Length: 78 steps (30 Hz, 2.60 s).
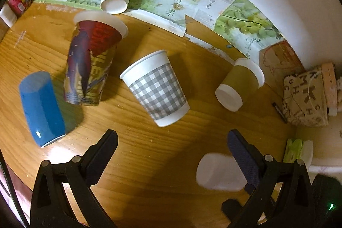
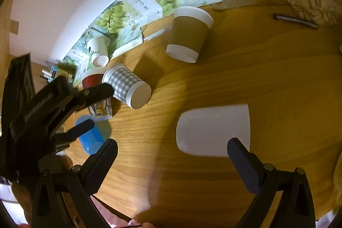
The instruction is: Flip cup upright
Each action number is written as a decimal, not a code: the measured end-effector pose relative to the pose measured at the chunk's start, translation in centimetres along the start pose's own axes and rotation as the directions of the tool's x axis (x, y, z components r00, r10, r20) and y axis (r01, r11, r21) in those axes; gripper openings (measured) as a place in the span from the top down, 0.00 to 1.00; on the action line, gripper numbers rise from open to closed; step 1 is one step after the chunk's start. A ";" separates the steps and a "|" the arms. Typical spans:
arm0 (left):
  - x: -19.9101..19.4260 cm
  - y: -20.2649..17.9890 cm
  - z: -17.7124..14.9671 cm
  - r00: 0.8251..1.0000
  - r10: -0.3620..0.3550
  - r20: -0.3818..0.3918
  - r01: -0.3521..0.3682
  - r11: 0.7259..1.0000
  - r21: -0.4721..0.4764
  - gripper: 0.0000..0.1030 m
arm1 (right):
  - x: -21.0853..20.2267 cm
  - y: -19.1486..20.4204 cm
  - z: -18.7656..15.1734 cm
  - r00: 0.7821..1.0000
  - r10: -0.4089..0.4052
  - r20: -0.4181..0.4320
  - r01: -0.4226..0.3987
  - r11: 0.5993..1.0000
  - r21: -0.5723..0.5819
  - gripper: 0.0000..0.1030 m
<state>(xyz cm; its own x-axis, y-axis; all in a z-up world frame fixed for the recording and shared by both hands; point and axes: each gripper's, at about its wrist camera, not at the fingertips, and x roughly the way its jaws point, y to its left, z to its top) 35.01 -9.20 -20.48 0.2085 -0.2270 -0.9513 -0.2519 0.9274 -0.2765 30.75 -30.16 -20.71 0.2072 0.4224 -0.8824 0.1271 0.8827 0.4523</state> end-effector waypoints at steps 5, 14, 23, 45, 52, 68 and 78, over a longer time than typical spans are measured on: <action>1.3 0.5 1.0 1.000 0.004 -0.020 -0.005 0.999 -0.047 0.01 | 0.9 0.2 0.5 0.999 -0.008 -0.044 0.007 1.000 -0.018 0.00; 3.5 1.0 2.7 0.999 0.024 -0.043 -0.028 0.995 -0.092 0.03 | 1.5 -0.6 1.3 0.998 -0.038 -0.058 0.037 0.999 -0.008 0.00; 5.3 1.3 3.1 0.995 0.020 -0.094 -0.031 0.993 -0.115 0.11 | 2.1 -0.6 1.7 0.997 -0.051 -0.063 0.050 0.998 -0.023 0.00; 6.0 0.8 3.4 0.992 -0.006 -0.125 -0.006 0.995 -0.097 0.37 | 2.6 -0.4 1.8 0.996 -0.056 -0.072 0.054 0.998 -0.028 0.00; 4.8 0.1 3.3 0.996 -0.006 -0.088 0.003 1.000 -0.026 0.38 | 2.0 -0.3 1.4 0.997 -0.061 -0.055 0.059 0.998 -0.037 0.01; -0.2 -0.4 0.2 0.999 -0.013 -0.030 0.017 0.989 0.149 0.38 | -1.4 0.2 -1.2 0.999 -0.034 0.039 0.035 0.999 -0.012 0.01; -3.5 0.4 -3.2 1.000 0.008 -0.017 -0.003 0.964 0.266 0.38 | -3.8 1.2 -4.1 0.995 0.003 0.097 -0.005 1.000 0.016 0.01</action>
<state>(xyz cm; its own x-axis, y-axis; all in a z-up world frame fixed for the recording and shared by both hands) 31.14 -8.95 -17.68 0.1902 -0.2246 -0.9557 0.0080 0.9738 -0.2273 26.17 -29.89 -17.38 0.3009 0.4033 -0.8642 0.1417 0.8772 0.4587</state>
